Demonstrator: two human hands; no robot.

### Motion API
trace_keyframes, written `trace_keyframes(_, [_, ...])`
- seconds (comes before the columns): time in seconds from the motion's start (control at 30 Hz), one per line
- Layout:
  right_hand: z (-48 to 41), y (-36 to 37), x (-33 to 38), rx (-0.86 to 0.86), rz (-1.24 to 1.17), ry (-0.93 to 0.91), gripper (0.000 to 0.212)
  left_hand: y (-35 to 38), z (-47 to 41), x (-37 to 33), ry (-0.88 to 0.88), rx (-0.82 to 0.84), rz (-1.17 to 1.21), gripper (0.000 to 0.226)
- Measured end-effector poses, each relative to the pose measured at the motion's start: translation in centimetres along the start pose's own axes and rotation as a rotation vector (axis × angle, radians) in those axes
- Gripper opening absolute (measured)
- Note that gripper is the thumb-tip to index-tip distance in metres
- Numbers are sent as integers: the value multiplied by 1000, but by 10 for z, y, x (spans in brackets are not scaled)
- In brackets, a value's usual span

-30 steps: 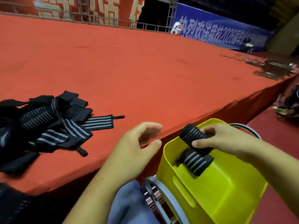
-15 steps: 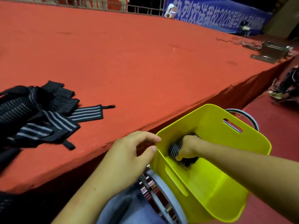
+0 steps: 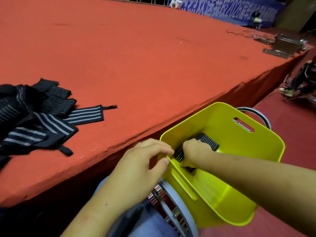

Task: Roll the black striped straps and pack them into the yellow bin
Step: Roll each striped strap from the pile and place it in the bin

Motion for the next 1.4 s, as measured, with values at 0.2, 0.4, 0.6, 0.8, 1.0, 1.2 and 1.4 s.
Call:
trace_keyframes(0.2, [-3,-7,-12,9,-171,24,62,1,1,1,7,5,19,22])
trace_keyframes(0.4, [-5,-6,-17,182,-220,60,43,0,4,1,-8,17,51,22])
trace_keyframes(0.6, [24,-76,-27,71,-494,-9,45,-9,14,0,5,24,58,23])
trace_keyframes(0.8, [101,-173,13,-263,-981,-383,56,-64,40,25,-73,-106,29,25])
trace_keyframes(1.0, [139,-178,142,-87,-1059,-726,51,-130,72,68,-166,-253,-78,25])
trace_keyframes(1.2, [147,-155,265,103,-834,-881,23,-204,140,148,-404,-283,-326,31])
trace_keyframes(1.4, [153,-83,356,143,-647,-956,19,-232,215,214,-641,-140,-340,50])
Point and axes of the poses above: each hand's wrist, its own z-axis away from the middle knuckle, its own y-axis out of the palm, x = y × z, the point moved 9 cm from there along -z, towards the middle knuckle, and after that the axes turned 8 degrees about -z, right-handed, at the moved point
